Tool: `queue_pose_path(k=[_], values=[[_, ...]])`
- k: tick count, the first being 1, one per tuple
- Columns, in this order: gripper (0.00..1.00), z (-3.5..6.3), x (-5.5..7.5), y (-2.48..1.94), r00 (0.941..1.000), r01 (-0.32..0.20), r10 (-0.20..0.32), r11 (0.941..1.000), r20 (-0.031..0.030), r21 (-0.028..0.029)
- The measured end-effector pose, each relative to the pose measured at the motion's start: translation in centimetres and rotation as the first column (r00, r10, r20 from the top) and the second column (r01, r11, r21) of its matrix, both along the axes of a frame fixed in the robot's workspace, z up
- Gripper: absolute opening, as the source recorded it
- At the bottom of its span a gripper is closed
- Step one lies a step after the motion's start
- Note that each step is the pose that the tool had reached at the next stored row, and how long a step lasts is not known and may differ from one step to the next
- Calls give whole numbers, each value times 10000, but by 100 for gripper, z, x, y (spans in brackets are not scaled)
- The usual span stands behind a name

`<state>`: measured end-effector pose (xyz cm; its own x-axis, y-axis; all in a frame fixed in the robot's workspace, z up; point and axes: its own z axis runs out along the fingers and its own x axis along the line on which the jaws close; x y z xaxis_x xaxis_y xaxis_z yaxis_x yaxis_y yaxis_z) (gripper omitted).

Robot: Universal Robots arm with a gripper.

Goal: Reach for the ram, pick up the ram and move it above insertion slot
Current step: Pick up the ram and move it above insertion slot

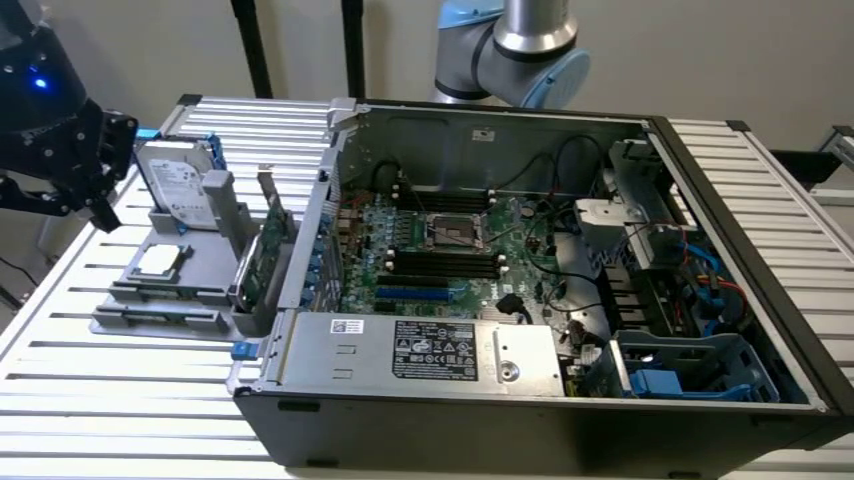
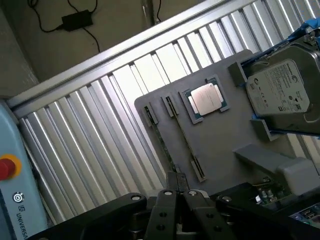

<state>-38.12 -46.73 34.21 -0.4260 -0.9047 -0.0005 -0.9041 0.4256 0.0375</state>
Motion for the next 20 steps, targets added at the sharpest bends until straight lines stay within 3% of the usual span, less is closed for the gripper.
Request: queue_pose_path(k=[3, 7, 11, 17, 20], values=[[11, -2, 0, 0, 9985, -544, 544, 9985, 3, 0], [11, -5, 0, 0, 9920, -1261, 1261, 9920, 11, 0], [11, -6, 0, 0, 9800, -1991, 1991, 9800, 33, -5], [11, -8, 0, 0, 9553, -2954, 2954, 9554, 70, -12], [12, -8, 0, 0, 9544, -2983, 2983, 9545, 69, -13]])
